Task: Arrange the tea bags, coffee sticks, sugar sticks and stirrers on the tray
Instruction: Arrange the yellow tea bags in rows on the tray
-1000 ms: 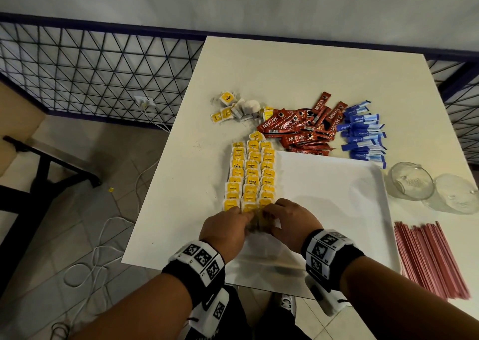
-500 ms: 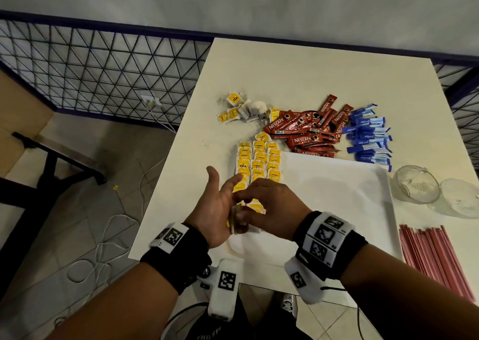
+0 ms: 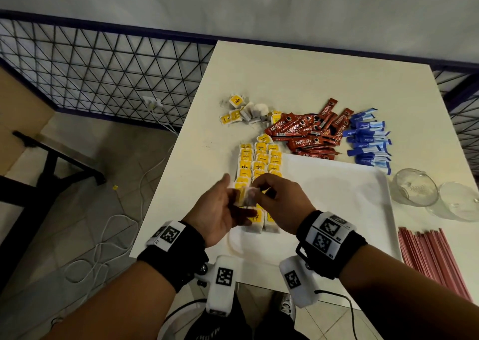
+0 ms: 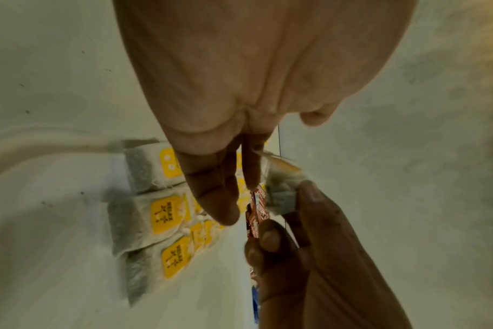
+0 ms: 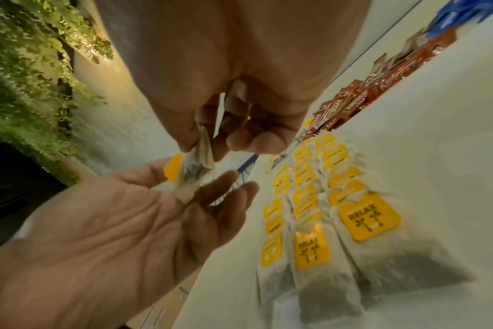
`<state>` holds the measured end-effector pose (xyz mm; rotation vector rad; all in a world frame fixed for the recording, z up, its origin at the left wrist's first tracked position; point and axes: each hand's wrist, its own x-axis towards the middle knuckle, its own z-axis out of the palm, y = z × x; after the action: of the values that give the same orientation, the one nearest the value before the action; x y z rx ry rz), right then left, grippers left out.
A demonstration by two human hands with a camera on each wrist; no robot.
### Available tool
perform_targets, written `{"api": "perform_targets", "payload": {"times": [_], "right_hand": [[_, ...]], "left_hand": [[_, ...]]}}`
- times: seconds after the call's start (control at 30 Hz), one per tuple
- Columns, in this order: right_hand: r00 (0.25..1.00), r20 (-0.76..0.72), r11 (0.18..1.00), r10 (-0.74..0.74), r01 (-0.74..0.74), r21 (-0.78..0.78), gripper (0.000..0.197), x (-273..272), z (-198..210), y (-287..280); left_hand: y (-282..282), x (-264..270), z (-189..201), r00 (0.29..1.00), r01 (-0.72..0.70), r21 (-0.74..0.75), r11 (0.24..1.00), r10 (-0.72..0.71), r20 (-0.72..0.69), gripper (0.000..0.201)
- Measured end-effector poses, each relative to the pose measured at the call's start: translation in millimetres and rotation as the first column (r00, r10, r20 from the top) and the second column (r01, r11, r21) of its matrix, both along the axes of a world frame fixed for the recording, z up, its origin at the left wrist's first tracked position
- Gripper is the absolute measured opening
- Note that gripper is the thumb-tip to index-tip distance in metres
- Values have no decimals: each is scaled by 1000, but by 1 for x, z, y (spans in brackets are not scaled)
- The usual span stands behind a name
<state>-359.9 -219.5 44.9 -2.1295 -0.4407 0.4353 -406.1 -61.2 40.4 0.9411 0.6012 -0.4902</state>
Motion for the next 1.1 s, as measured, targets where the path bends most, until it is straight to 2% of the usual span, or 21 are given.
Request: {"api": "perform_targets", "payload": {"times": [0.07,0.13,0.23,0.27,0.33,0.4,0.47,0.6,0.7,0.77,0.8,0.83,0.93,1.1], "right_hand": [[999,6,999,-51,50,10,5,2,-2,-1],[997,2,997,-74,74,28,5,3,-2,-2],[996,-21,996,-88,89,28,6,3,-1,-7],[996,-27,996,-81,82,29,6,2,0,-9],[997,-35,995,-64,66,70,13,2,2,-11],[998,-23,993,-57,59,99,16,3,4,-12],[998,-3,994,-66,66,90,9,5,4,-10],[992,-48,986,-115,120,115,2,9,0,-8],[991,-53,983,-126,132,125,7,8,-4,-9],[992,-28,989,-121,123,79,7,7,-8,-12],[994,-6,994,-111,112,18,5,6,-12,-15],[995,30,993,-90,92,-69,4,6,-16,-20],[995,96,960,20,8,-280,7,3,-35,-39],[996,30,921,90,-71,-382,16,-7,-51,-52]], "left_hand": [[-3,-4,1,1000,17,94,995,-18,4,39],[-6,-5,5,998,-5,178,984,-7,66,21],[-6,-1,8,977,-79,367,927,-1,213,14],[-4,1,8,956,-90,504,859,-67,285,12],[2,4,11,884,-80,768,636,-311,349,10],[4,6,18,804,-93,893,440,-496,328,6],[5,9,21,781,-121,913,389,-530,329,4],[5,9,16,812,-74,837,542,-455,366,10],[1,5,8,808,-59,841,538,-468,357,15],[5,2,0,835,-13,845,534,-459,302,15],[10,0,-8,852,43,864,502,-470,231,15],[15,-2,-15,853,112,891,439,-503,141,18],[29,-10,-34,799,306,921,240,-591,-111,30],[22,-23,-46,749,423,899,118,-603,-273,40]]}}
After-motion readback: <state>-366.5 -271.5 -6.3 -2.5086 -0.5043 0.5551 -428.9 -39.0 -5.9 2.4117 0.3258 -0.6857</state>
